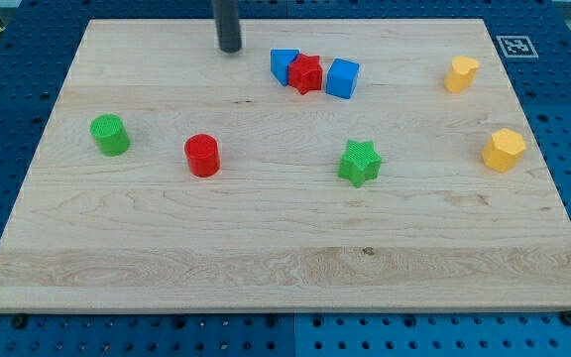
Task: Move the yellow heart right to the blue cube
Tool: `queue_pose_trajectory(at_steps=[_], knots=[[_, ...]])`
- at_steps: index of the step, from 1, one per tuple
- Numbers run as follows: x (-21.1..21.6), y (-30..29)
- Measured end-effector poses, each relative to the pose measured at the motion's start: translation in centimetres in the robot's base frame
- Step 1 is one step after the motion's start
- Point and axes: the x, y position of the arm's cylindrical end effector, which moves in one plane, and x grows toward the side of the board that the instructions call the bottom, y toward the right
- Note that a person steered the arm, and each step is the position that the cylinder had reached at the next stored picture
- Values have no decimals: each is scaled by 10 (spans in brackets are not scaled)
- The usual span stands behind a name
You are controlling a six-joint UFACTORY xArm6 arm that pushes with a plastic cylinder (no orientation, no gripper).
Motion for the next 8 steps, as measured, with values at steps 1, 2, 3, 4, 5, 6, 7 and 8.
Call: queue_pose_trajectory(at_steps=[1,2,3,4,5,6,7,8], knots=[[22,34],[51,45],[53,45],[20,46],[-2,99],[-2,208],[6,316],[45,384]])
